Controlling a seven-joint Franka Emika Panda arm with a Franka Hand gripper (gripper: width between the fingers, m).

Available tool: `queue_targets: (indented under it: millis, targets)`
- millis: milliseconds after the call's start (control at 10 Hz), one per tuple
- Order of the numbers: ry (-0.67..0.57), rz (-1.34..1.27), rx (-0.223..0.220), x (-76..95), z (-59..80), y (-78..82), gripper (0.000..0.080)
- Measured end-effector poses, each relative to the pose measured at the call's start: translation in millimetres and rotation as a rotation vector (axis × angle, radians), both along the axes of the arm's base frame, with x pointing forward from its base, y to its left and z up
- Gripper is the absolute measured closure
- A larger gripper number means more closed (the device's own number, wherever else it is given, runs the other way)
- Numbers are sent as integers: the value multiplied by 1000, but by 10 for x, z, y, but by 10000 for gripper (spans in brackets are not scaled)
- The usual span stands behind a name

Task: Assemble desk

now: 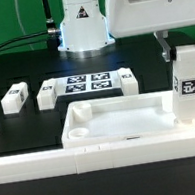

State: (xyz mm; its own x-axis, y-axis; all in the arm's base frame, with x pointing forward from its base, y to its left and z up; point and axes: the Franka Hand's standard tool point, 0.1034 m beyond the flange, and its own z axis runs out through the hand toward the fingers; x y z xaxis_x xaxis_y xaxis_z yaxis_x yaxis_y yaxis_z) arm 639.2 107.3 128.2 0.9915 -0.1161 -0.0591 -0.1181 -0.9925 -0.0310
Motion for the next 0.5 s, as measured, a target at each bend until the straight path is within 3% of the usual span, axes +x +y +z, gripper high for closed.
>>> queue_targets:
  millis: [500]
  targets:
    - [-11, -621, 18, 24, -12, 27, 511]
